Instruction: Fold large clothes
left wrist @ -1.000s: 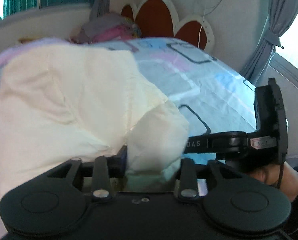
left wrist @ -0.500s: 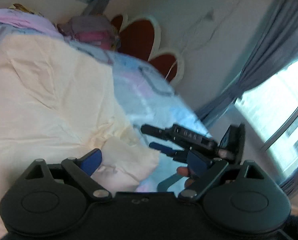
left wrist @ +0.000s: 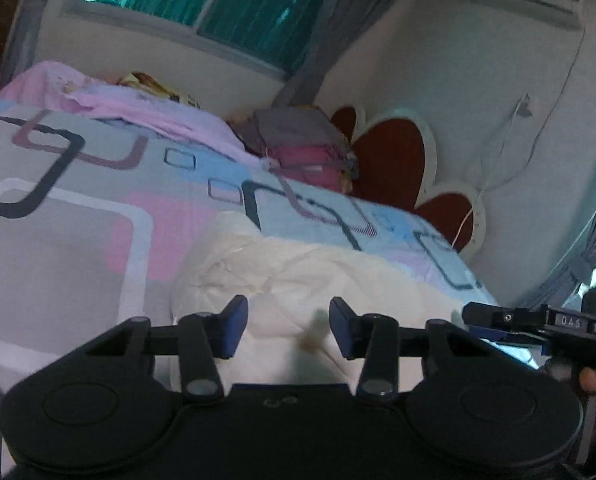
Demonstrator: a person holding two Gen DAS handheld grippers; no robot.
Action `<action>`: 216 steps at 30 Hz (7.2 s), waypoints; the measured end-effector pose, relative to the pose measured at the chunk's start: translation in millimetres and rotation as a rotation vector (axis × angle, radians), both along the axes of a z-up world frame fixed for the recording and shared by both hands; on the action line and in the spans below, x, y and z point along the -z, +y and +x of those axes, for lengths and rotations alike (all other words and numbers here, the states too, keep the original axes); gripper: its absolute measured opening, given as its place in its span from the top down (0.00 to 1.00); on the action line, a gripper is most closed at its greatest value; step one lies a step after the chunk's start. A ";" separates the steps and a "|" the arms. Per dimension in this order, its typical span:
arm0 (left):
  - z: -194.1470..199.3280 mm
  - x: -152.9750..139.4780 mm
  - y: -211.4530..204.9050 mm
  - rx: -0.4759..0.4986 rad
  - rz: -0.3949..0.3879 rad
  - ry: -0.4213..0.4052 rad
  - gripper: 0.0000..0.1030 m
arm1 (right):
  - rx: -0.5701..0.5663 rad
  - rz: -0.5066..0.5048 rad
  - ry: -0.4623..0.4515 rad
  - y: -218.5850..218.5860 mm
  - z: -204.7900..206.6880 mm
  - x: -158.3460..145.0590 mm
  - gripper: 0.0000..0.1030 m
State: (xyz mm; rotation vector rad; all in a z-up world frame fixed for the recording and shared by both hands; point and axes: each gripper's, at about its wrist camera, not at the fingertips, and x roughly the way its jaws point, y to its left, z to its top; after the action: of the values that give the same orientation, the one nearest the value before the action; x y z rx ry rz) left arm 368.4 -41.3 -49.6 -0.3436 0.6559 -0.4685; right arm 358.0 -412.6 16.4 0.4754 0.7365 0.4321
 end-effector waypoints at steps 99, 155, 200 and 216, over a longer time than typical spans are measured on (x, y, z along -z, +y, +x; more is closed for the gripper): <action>53.8 35.0 -124.5 0.170 0.476 -0.030 0.47 | 0.130 -0.287 0.100 25.8 29.7 66.3 0.66; -69.7 82.0 14.3 -0.015 -0.158 0.366 0.06 | 0.242 0.372 0.341 -91.3 -102.9 131.6 0.00; -67.8 23.8 126.4 0.159 -0.216 0.076 0.25 | -0.102 0.196 0.035 94.8 -65.5 44.1 0.39; -88.0 57.1 321.3 -0.037 -0.064 0.107 0.24 | -0.270 0.131 0.158 336.0 -15.0 112.0 0.39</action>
State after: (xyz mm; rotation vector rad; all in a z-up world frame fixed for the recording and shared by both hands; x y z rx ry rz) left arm 280.3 280.0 -106.7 -0.4425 0.7379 -0.4380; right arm 343.1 -76.6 -95.6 0.5389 0.9335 0.7040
